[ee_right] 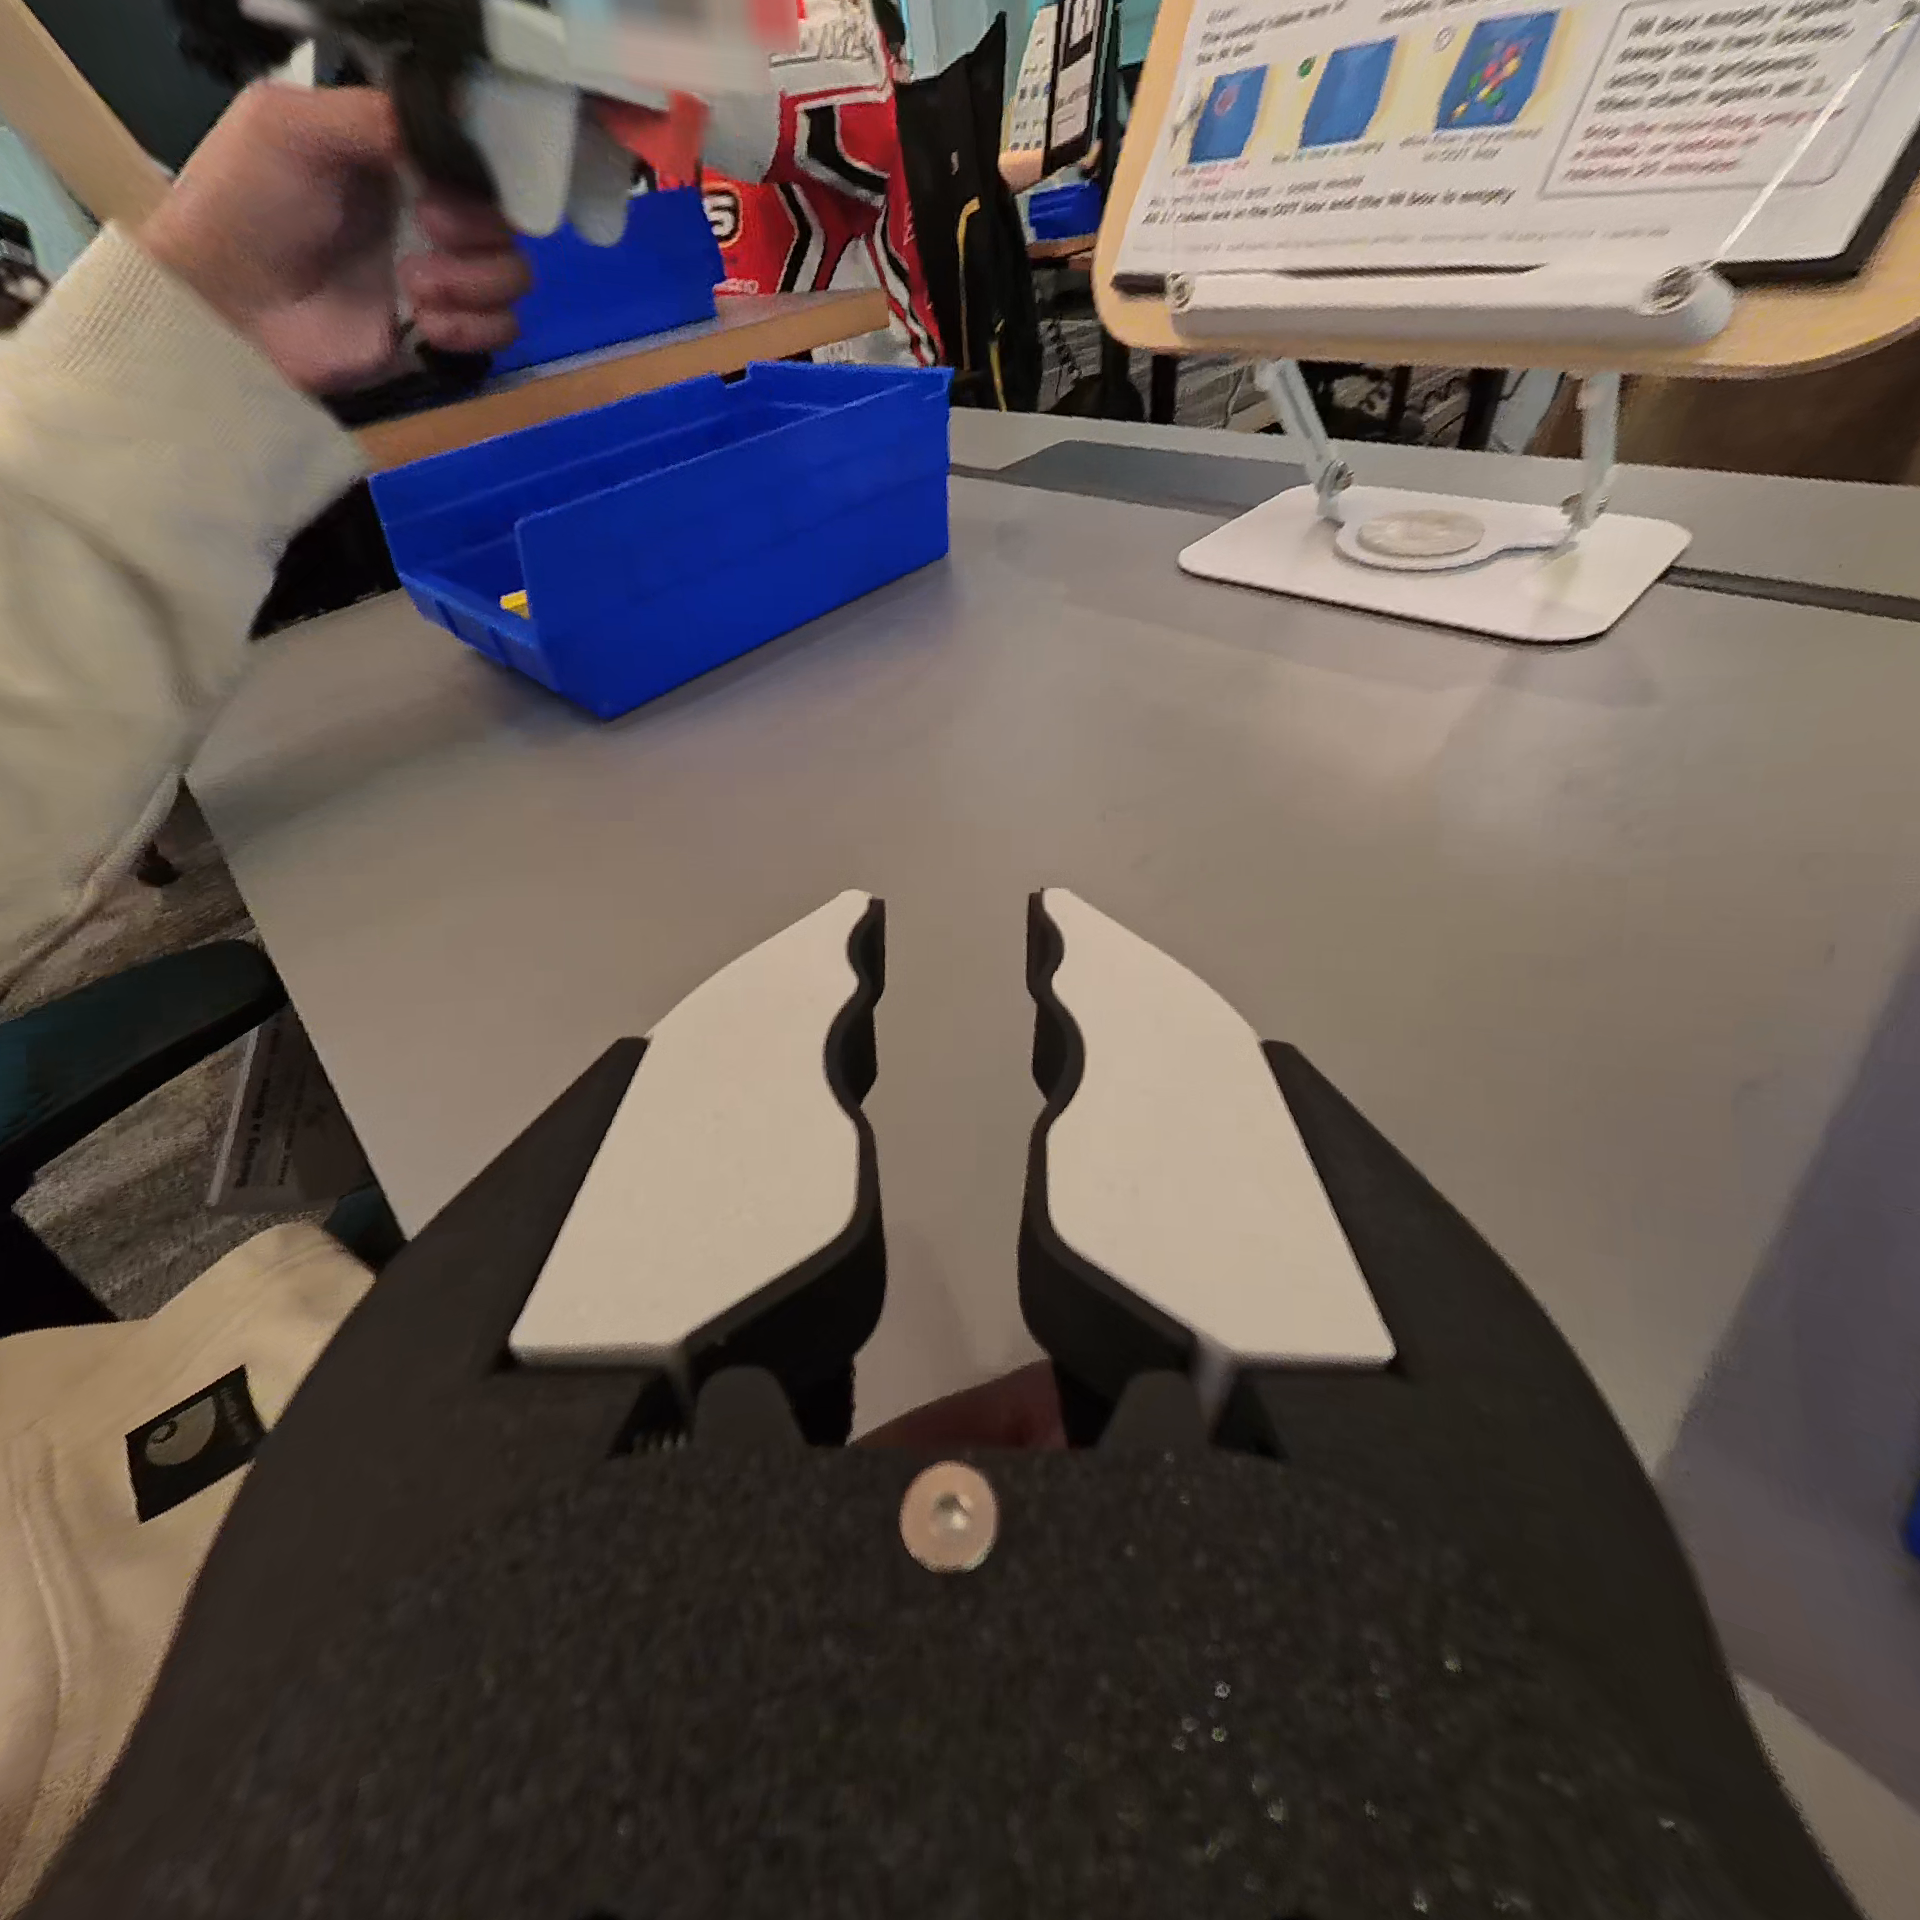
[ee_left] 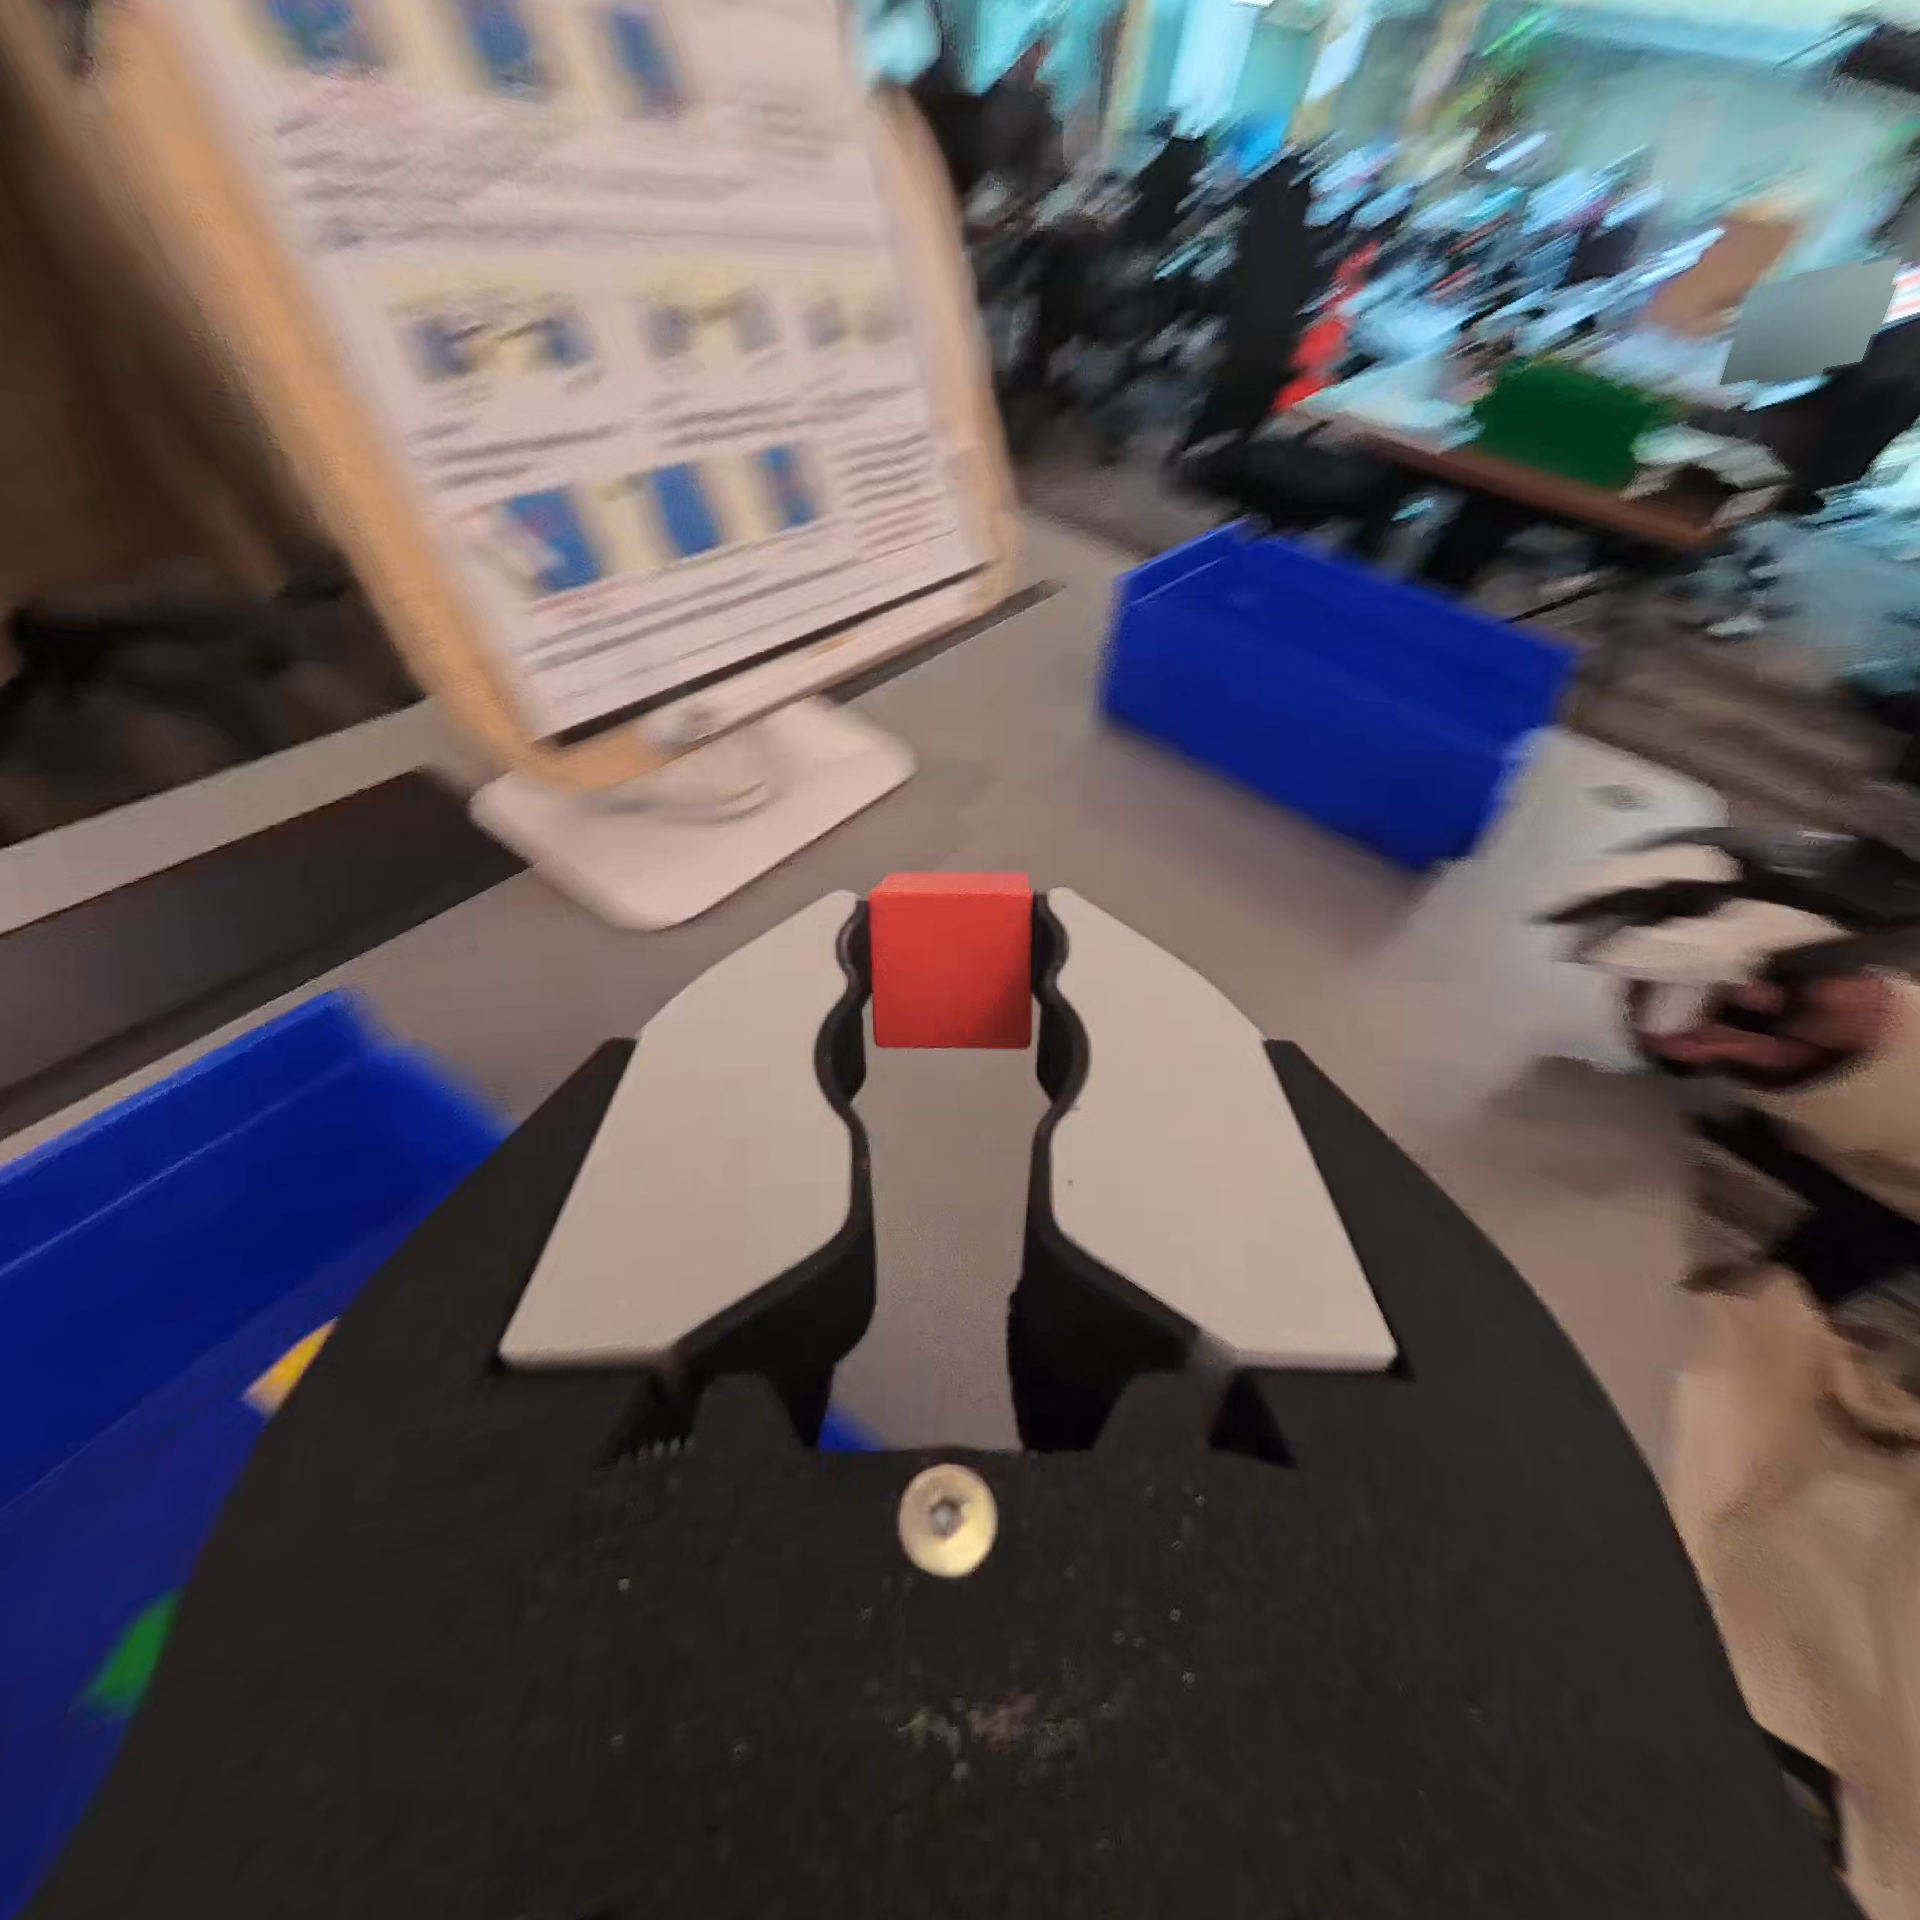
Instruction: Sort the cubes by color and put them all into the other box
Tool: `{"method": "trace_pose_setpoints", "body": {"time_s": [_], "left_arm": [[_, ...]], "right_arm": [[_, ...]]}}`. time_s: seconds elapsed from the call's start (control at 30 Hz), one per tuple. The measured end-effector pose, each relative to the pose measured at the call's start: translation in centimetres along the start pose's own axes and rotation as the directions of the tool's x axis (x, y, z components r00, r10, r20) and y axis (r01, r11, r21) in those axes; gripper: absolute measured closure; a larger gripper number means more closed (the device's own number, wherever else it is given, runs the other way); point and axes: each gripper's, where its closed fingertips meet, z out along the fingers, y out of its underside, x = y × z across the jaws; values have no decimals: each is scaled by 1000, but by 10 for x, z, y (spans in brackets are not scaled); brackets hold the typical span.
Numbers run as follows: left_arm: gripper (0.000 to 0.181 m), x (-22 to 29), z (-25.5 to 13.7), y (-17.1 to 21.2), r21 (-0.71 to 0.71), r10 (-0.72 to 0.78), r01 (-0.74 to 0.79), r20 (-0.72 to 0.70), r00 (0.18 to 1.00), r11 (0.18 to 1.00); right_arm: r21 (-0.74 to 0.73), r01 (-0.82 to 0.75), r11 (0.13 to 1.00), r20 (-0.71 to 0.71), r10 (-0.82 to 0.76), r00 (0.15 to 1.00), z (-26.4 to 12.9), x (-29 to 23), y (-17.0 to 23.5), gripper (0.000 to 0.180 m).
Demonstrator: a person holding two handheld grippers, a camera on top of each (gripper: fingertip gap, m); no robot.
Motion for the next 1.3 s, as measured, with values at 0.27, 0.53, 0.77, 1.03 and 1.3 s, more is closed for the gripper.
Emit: {"method": "trace_pose_setpoints", "body": {"time_s": [0.27,0.53,0.77,1.03,1.3], "left_arm": [[152,135,29,57,171,85,-39,-270,959,984],[152,204,43,48,193,66,46,-536,842,980],[152,257,73,35,153,75,42,-682,727,987],[152,262,88,58,97,-19,129,-722,691,987],[92,233,60,49,127,30,43,-525,850,991]], "right_arm": [[64,-167,984,28,165,986,-5,19,-5,150],[46,-214,976,285,192,939,19,-25,-21,143],[85,-207,975,586,119,801,38,-88,-73,144],[69,-212,975,569,136,811,42,-83,-57,152],[71,-245,967,558,165,813,33,-70,-48,152]]}}
